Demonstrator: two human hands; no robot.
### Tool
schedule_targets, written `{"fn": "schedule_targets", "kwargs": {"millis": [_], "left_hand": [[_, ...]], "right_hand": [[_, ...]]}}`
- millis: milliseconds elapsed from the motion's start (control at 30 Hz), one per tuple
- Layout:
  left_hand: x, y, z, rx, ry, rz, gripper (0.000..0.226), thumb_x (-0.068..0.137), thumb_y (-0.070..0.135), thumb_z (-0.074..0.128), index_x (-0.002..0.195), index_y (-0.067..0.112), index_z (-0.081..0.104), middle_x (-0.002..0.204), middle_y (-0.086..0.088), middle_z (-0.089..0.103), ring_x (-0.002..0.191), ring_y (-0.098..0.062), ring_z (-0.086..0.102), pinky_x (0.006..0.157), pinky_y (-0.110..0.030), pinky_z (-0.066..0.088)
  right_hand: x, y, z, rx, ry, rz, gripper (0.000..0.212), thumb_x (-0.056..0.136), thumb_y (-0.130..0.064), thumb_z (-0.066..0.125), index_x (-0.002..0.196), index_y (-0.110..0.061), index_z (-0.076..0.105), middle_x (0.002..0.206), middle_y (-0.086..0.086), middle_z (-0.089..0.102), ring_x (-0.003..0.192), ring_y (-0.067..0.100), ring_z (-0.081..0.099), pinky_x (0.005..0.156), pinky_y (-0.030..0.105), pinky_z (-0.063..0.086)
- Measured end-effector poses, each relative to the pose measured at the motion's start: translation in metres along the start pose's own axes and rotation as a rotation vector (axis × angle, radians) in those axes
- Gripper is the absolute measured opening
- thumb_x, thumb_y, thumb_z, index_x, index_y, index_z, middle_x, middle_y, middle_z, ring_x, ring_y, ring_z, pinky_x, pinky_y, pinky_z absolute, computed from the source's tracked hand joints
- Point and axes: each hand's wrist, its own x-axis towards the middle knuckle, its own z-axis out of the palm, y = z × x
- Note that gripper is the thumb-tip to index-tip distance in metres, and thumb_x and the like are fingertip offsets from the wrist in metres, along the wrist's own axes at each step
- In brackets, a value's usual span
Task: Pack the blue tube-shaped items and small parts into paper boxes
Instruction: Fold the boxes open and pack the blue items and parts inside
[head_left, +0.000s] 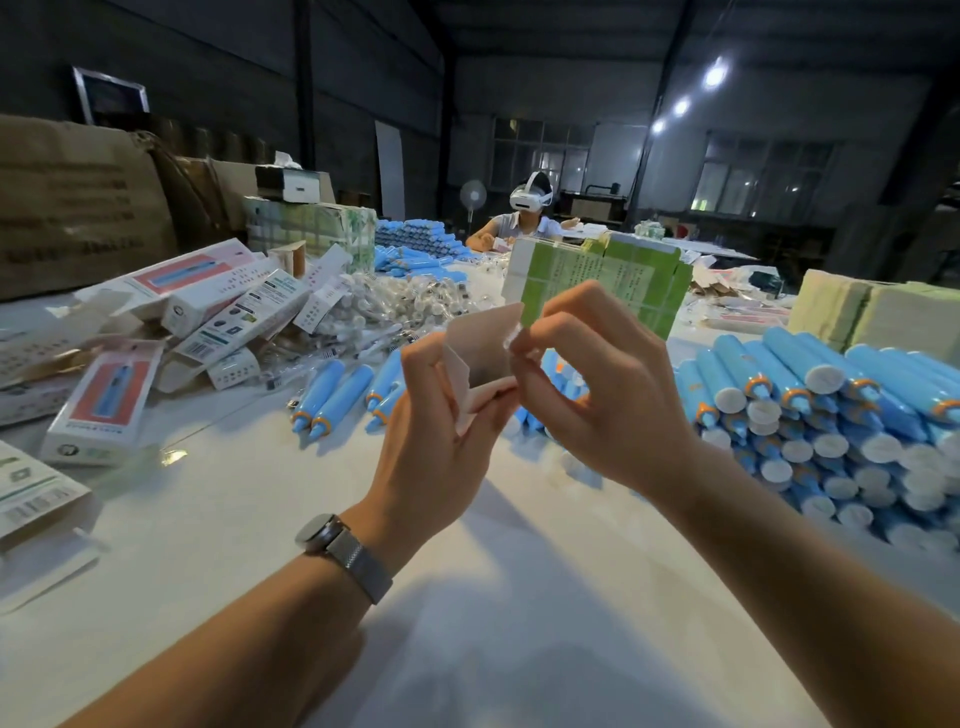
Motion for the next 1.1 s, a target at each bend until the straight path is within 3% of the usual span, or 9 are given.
{"fn": "schedule_targets", "kwargs": {"millis": [133,300,433,533,567,667,733,867,1100], "left_hand": [[0.002,0.002,0.0,0.021,-0.022,0.057,0.042,0.089,0.001,0.062,0.112,0.018,0.032,0.114,0.045,0.051,0.096,0.018,0.057,0.079,-0.002,0.042],[0.002,0.001,-0.003,0.087,-0.032,0.085,0.039,0.09,-0.002,0.06,0.109,0.017,0.032,0.103,0.048,0.047,0.087,0.022,0.053,0.074,0.002,0.038],[0.002,0.002,-0.008,0.066,-0.024,0.006,0.035,0.094,0.014,0.058,0.115,0.027,0.033,0.112,0.033,0.058,0.101,0.001,0.063,0.083,-0.019,0.05],[0.004,0.006,-0.01,0.058,-0.016,-0.053,0.042,0.093,0.031,0.054,0.13,0.02,0.037,0.124,-0.001,0.058,0.114,-0.025,0.059,0.091,-0.044,0.051],[0.006,0.008,-0.01,0.069,-0.021,-0.079,0.05,0.094,0.035,0.052,0.138,0.016,0.037,0.126,-0.005,0.057,0.116,-0.027,0.058,0.092,-0.045,0.051],[0.009,0.013,-0.011,0.036,-0.08,-0.119,0.056,0.101,0.039,0.044,0.151,0.019,0.029,0.128,0.006,0.059,0.114,-0.015,0.061,0.09,-0.031,0.054],[0.009,0.013,-0.012,-0.011,-0.109,-0.143,0.057,0.104,0.036,0.038,0.156,0.024,0.018,0.131,0.004,0.06,0.112,-0.012,0.064,0.088,-0.037,0.057],[0.009,0.013,-0.013,-0.046,-0.094,-0.047,0.033,0.103,0.03,0.037,0.133,0.04,0.026,0.125,0.0,0.061,0.099,-0.017,0.069,0.077,-0.05,0.059],[0.006,0.006,-0.01,-0.061,-0.055,-0.017,0.019,0.105,0.031,0.035,0.12,0.041,0.04,0.11,0.017,0.064,0.083,-0.013,0.068,0.065,-0.045,0.055]], "right_hand": [[-0.001,-0.004,0.002,-0.03,-0.119,0.051,0.023,0.093,-0.016,0.05,0.086,-0.002,0.068,0.096,0.011,0.059,0.083,0.031,0.057,0.06,0.044,0.048],[-0.003,-0.001,0.0,0.0,-0.267,0.056,0.031,0.095,-0.027,0.044,0.088,-0.008,0.068,0.098,0.009,0.06,0.087,0.03,0.055,0.065,0.046,0.048],[-0.003,-0.001,0.004,0.112,-0.32,0.072,0.022,0.092,-0.016,0.057,0.109,-0.008,0.069,0.098,0.008,0.059,0.085,0.026,0.055,0.071,0.042,0.049],[-0.003,0.001,0.004,0.301,-0.246,0.204,0.025,0.091,-0.023,0.062,0.115,-0.018,0.056,0.098,-0.008,0.059,0.08,0.012,0.058,0.069,0.035,0.052],[-0.003,0.001,0.005,0.351,-0.211,0.249,0.028,0.09,-0.028,0.064,0.115,-0.028,0.051,0.096,-0.012,0.058,0.078,0.012,0.06,0.068,0.031,0.052],[-0.005,0.003,0.007,0.461,-0.149,0.33,0.033,0.09,-0.033,0.064,0.114,-0.041,0.043,0.094,-0.009,0.063,0.079,0.015,0.062,0.066,0.026,0.05],[-0.007,0.005,0.008,0.515,-0.125,0.376,0.032,0.09,-0.034,0.062,0.11,-0.046,0.04,0.093,-0.009,0.066,0.081,0.014,0.063,0.068,0.024,0.048],[-0.011,0.011,0.011,0.621,-0.087,0.463,0.034,0.087,-0.032,0.067,0.107,-0.039,0.041,0.092,-0.015,0.069,0.079,0.008,0.063,0.068,0.019,0.045],[-0.011,0.009,0.011,0.687,-0.008,0.483,0.03,0.082,-0.034,0.072,0.099,-0.039,0.049,0.095,-0.009,0.07,0.081,0.011,0.064,0.067,0.031,0.051]]}}
